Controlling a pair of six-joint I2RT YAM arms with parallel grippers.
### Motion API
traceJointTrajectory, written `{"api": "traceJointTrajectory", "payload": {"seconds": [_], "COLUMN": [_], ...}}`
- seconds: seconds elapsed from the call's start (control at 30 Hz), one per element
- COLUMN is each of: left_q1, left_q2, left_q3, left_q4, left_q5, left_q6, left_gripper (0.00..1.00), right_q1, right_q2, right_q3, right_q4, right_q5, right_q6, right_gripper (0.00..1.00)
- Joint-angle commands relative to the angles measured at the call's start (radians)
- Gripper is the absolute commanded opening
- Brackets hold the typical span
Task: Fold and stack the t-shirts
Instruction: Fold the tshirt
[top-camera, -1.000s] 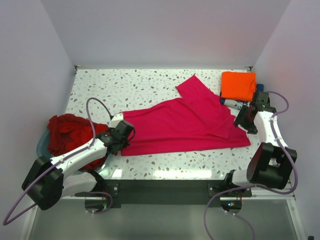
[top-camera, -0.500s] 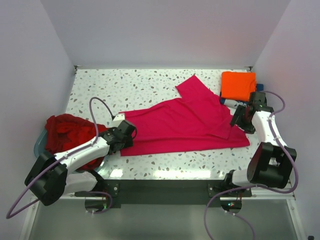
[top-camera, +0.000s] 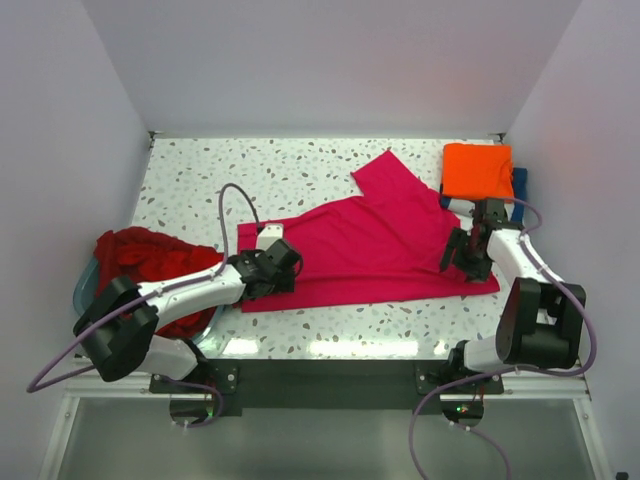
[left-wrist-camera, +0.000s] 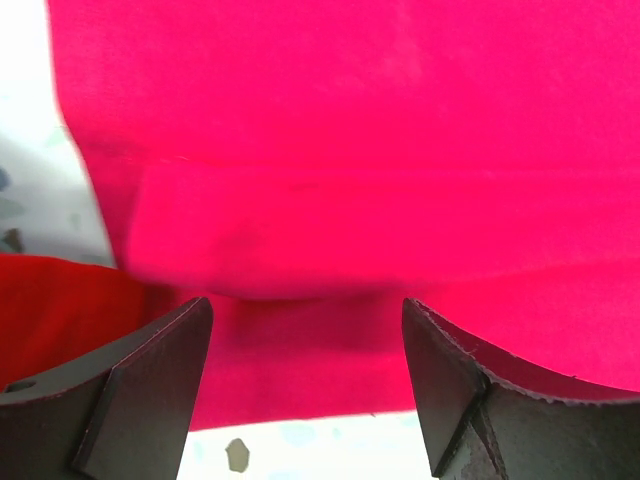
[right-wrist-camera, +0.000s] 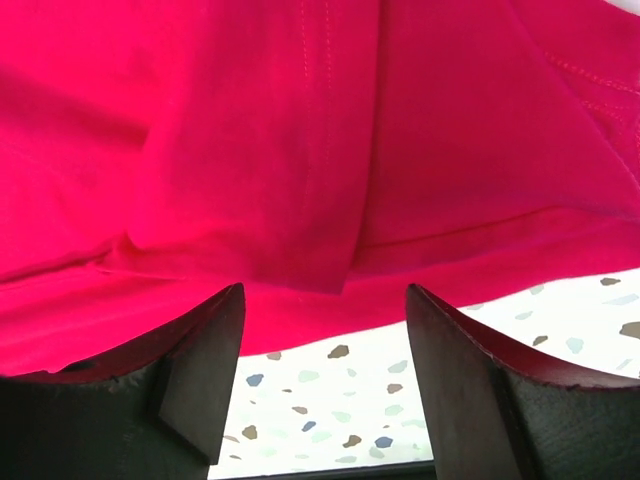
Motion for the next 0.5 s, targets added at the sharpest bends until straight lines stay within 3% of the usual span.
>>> {"api": "traceJointTrajectory", "payload": {"seconds": [0.0,0.2,0.47], "left_q1": [-0.047,-0.093,-0.126], "left_q2": [0.014,0.043,0.054], "left_q3": [0.033,0.019,-0.03], "left_q4": [0.041,0.048,0.085], "left_q5": [-0.019,-0.024,-0.008], "left_q6": [-0.023,-0.06,-0.094], "left_gripper": [0.81,0.82,0.82], "right_q1": [0.005,0.005,0.007], "right_q2": [0.016,0.062,0.103], "right_q3": [0.011,-0.009,-0.034], "right_q4": [0.042,0.102,0.167], "right_q5": [-0.019,-0.043,-0.065], "right_q6": [0.017,0.031,0.04], "right_gripper": [0.68,0.58,0.35]}}
